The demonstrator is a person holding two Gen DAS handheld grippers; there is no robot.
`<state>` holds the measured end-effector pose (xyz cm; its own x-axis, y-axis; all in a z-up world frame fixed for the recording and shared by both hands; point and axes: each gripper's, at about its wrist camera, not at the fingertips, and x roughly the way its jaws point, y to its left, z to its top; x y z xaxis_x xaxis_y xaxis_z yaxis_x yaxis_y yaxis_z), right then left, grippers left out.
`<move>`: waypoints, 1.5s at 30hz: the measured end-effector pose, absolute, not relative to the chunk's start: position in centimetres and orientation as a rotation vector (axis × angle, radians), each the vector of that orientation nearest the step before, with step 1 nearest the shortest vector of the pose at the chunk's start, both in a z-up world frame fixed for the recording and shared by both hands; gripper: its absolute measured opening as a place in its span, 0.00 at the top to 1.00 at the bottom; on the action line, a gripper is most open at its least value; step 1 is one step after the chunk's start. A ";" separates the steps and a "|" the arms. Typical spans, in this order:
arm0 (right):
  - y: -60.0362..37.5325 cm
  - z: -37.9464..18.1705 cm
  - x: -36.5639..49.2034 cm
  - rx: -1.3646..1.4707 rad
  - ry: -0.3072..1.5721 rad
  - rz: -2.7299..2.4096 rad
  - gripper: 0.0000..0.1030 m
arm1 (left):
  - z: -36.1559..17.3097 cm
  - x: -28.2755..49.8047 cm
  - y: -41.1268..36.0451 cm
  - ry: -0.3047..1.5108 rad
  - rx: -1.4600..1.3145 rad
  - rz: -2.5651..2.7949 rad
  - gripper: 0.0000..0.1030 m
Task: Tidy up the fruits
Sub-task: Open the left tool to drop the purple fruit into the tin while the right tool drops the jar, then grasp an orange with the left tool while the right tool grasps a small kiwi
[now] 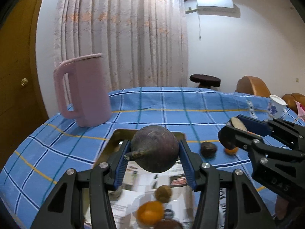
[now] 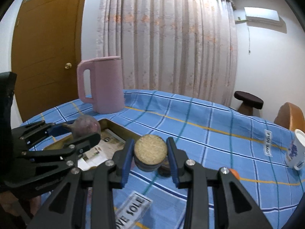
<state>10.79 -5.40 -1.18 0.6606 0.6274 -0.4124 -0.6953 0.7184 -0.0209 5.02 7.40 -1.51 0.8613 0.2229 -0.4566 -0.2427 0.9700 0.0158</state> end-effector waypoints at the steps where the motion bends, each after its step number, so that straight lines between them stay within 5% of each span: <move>1: -4.9 -1.2 10.7 -0.190 0.396 0.762 0.64 | -1.6 5.0 7.9 0.481 -0.045 0.255 0.48; 29: 2.5 -5.1 9.4 -0.290 0.545 0.941 0.63 | -4.5 4.5 13.3 0.603 -0.082 0.330 0.48; 34: 2.2 -5.2 9.3 -0.276 0.560 0.951 0.58 | -4.1 3.8 13.4 0.597 -0.088 0.327 0.47; 38: 0.7 -4.5 8.2 -0.273 0.521 0.947 0.47 | -3.1 2.8 13.3 0.557 -0.118 0.320 0.31; 45: -6.2 -3.5 8.7 -0.254 0.492 0.789 0.44 | -1.7 3.0 9.7 0.516 -0.110 0.238 0.31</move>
<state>8.66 -6.16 -3.53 0.6005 0.6143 -0.5120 -0.7300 0.6824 -0.0374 3.03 9.71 -1.69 0.8431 0.1971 -0.5003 -0.2523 0.9666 -0.0444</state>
